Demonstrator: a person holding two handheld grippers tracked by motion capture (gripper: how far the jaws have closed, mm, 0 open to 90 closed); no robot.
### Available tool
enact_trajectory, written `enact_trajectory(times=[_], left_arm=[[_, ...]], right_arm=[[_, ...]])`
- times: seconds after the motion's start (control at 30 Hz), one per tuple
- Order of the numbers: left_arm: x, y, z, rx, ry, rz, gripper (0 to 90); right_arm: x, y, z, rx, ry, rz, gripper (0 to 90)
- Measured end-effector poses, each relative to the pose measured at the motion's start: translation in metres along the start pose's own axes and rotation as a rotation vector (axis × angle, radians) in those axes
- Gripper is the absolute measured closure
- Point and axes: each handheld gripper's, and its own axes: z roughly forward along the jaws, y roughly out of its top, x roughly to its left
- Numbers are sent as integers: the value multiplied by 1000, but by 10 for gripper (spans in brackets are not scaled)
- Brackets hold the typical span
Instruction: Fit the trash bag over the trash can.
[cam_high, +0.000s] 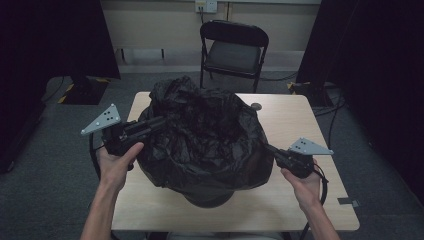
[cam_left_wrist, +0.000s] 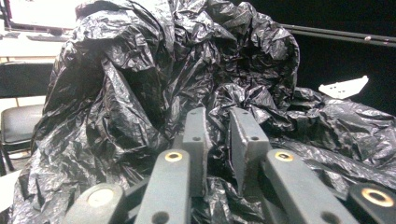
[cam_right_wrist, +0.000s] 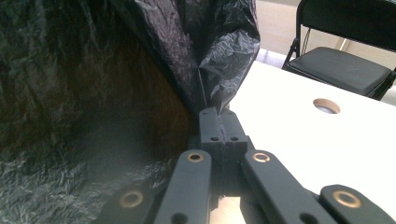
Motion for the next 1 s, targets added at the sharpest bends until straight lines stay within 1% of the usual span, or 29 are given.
enact_trajectory(times=[0.07,0.13,0.17,0.2,0.23,0.27,0.37,0.43,0.47,0.5,0.53,0.57,0.6,0.63,0.67,0.73,0.77,0.8,0.9,0.93,1.0], left_arm=[[0,-2,-1,-10,-5,-9,790],[-1,-3,-1,-17,-3,-8,796],[-3,-3,-2,-13,4,4,796],[-5,-2,-2,-7,-3,5,796],[-6,-3,-3,-9,-20,-1,796],[-7,-4,-4,-12,-25,-6,795],[-12,-5,-7,-13,-27,-2,795],[-15,-4,-7,-2,-24,10,792],[-15,-3,-7,3,-33,9,770],[-15,-2,-7,6,-32,9,730],[-16,-1,-8,10,-19,9,671],[-16,1,-9,14,3,15,606],[-15,2,-12,2,9,11,547],[-13,4,-16,-16,1,-2,505],[-11,5,-20,-34,3,-6,459],[-9,8,-30,-34,47,13,342],[-8,9,-34,-29,60,23,300],[-7,9,-38,-23,67,28,268],[-3,7,-47,-16,88,42,216],[-2,5,-48,-6,94,38,210],[0,1,-44,35,97,29,183]], right_arm=[[1,0,-3,-9,4,-6,900],[3,0,-5,-11,4,-12,900],[4,0,-6,-10,6,-14,900],[5,0,-7,-11,5,-17,900],[6,-1,-9,-14,8,-18,900],[6,-2,-10,-13,11,-20,900],[8,-5,-15,-11,12,-24,900],[7,-8,-19,-11,13,-20,900],[6,-8,-21,-12,13,-17,900],[6,-9,-22,-13,11,-17,900],[5,-9,-23,-15,9,-18,900],[5,-10,-23,-17,8,-17,900],[4,-10,-23,-18,9,-15,900],[4,-10,-24,-18,7,-13,900],[4,-11,-23,-18,8,-13,900],[4,-11,-23,-16,4,-14,900],[3,-11,-22,-16,5,-13,900],[3,-11,-21,-16,4,-13,900],[4,-9,-19,-18,3,-14,900],[5,-9,-19,-18,2,-14,900],[5,-8,-17,-16,2,-16,900]])
